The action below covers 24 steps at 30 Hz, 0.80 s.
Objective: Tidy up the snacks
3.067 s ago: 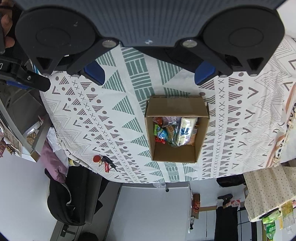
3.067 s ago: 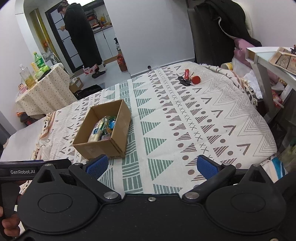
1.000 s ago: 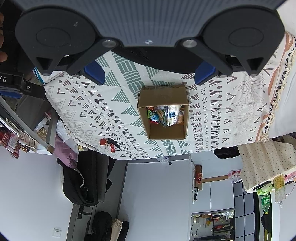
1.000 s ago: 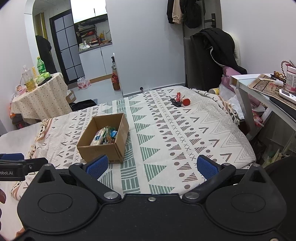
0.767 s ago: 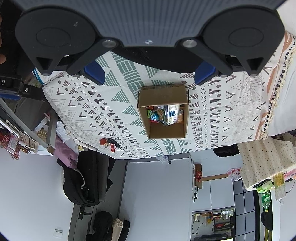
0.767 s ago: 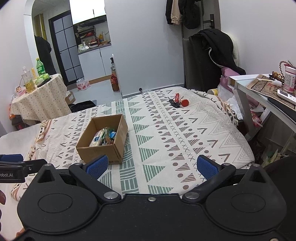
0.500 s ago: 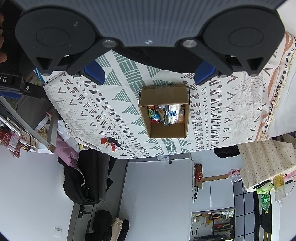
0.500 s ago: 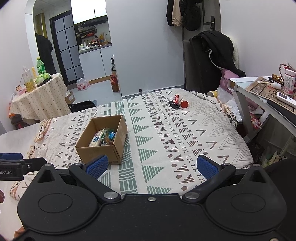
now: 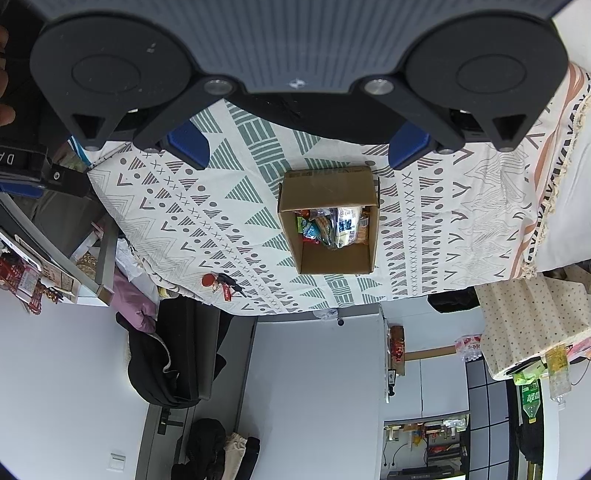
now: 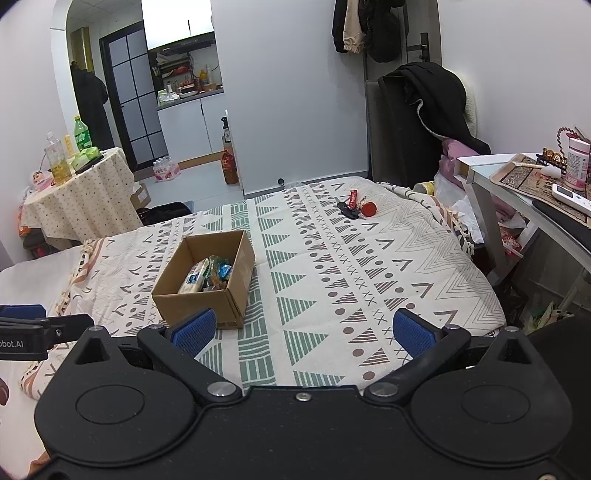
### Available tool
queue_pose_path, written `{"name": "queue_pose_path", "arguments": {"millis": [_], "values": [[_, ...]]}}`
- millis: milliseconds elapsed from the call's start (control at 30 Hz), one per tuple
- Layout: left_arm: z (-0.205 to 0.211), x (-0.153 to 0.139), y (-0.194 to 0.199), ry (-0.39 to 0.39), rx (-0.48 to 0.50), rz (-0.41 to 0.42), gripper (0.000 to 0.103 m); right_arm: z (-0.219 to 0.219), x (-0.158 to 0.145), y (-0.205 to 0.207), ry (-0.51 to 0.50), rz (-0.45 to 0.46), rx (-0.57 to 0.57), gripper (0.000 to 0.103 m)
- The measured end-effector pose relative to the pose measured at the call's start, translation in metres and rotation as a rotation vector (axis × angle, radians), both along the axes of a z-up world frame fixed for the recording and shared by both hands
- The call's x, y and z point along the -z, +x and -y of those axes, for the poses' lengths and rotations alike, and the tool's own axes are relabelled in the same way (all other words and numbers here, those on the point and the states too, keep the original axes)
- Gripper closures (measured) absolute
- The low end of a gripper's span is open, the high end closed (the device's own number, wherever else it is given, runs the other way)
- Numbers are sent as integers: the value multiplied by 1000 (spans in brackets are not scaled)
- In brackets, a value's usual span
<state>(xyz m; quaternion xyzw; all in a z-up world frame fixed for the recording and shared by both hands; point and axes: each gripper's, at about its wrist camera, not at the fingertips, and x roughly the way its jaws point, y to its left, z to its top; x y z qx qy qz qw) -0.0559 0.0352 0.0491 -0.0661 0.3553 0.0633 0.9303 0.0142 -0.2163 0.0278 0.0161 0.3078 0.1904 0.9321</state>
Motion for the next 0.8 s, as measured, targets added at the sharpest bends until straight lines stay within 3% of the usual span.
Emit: {"name": "queue_pose_path", "arguments": {"millis": [800], "values": [[3,-1,-1,14,-3,6,1,-1,1,-1,1,-4,-2,0]]}}
